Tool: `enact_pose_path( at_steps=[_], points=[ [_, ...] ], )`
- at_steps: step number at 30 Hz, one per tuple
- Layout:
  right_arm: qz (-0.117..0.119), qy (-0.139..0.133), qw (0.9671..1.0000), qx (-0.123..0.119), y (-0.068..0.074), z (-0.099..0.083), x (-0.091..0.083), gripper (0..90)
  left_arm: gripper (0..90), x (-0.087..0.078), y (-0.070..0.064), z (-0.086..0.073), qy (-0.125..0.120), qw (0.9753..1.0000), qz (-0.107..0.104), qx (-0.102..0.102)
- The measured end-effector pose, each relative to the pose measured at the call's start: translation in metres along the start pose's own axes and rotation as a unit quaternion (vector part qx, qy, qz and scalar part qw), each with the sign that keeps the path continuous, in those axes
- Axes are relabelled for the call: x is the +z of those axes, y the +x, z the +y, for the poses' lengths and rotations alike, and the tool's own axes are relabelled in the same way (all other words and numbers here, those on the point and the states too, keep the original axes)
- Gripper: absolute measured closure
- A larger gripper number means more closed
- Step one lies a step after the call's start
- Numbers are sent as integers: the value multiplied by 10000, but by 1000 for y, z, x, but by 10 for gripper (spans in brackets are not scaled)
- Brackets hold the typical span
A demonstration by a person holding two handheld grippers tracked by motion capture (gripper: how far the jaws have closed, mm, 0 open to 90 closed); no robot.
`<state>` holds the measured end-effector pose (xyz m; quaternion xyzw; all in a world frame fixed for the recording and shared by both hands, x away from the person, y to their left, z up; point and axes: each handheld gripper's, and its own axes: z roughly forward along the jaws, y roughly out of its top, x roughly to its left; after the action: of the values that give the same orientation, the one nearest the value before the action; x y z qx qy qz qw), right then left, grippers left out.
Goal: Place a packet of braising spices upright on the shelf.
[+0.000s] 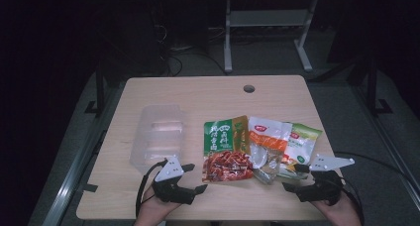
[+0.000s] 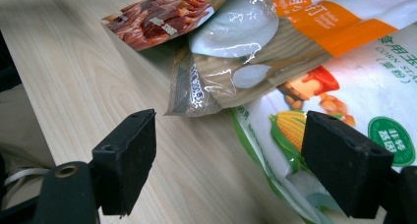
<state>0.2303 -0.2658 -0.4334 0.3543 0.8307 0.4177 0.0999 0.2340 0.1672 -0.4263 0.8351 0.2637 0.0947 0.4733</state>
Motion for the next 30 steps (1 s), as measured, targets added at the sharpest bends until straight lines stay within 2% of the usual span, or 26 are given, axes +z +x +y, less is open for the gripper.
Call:
enact_pose_path(
  at_steps=[7,10,19,30],
  points=[
    [82,-17,10000,-10,-3,3,3,193,239,0,4,-1,78,9999,19,-131],
    [59,-43,10000,-12,-2,4,4,192,248,1,3,0,113,9999,33,-35],
    [101,-119,9998,-108,4,10,6,192,257,4,6,3,63,9999,18,-107],
    [130,-105,9996,-213,7,21,15,192,277,11,7,6,78,9999,-51,-70]
  ],
)
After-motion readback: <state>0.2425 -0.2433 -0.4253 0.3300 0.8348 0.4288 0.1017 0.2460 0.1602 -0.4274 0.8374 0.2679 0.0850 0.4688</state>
